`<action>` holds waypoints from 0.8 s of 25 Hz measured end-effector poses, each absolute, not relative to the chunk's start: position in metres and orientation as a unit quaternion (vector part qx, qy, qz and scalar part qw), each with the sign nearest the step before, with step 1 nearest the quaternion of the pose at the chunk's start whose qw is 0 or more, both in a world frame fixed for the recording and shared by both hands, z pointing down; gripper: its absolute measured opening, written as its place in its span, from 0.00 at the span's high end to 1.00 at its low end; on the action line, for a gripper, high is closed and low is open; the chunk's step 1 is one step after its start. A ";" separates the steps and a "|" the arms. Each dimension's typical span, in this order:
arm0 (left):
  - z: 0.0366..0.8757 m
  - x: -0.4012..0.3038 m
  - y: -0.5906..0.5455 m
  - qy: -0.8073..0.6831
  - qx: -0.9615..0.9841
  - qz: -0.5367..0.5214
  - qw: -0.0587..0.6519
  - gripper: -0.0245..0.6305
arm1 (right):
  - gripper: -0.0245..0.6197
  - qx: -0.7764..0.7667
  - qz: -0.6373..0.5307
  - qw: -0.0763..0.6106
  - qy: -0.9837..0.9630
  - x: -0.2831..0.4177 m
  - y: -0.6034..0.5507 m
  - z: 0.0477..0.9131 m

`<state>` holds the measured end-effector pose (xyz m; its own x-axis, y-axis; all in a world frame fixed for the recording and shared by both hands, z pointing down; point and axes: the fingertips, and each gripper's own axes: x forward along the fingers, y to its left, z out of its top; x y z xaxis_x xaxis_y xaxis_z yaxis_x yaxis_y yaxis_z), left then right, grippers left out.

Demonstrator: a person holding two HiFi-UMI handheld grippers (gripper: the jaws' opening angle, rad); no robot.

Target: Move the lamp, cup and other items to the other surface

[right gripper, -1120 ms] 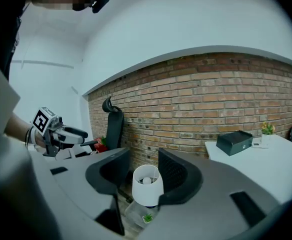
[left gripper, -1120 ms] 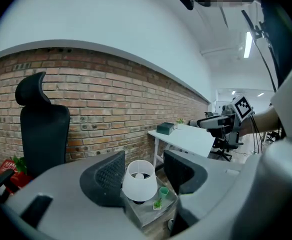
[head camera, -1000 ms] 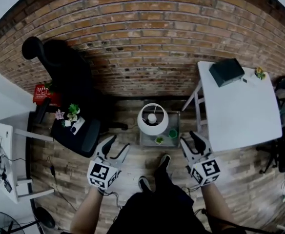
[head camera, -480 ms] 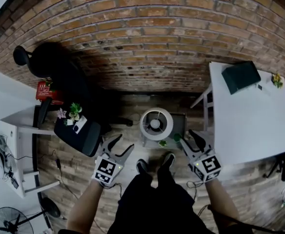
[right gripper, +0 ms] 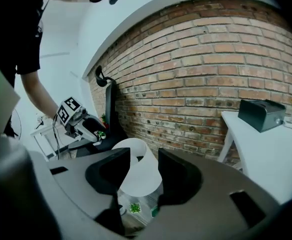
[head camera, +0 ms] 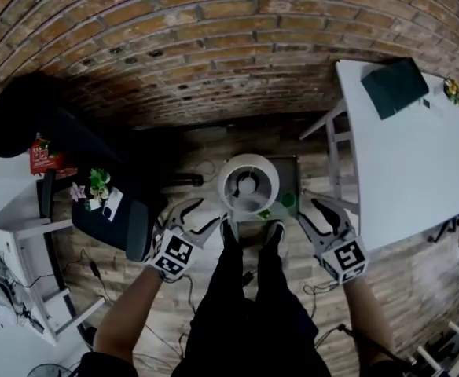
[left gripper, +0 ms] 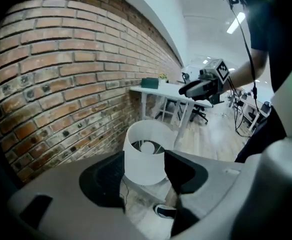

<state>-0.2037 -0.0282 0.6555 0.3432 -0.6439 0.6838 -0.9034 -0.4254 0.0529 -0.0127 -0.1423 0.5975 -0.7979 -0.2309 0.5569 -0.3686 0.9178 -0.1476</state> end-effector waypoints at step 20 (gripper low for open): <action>0.870 -0.231 -0.051 -0.317 0.817 0.432 0.212 0.51 | 0.54 -0.013 0.030 0.428 -0.903 -0.034 -0.143 0.836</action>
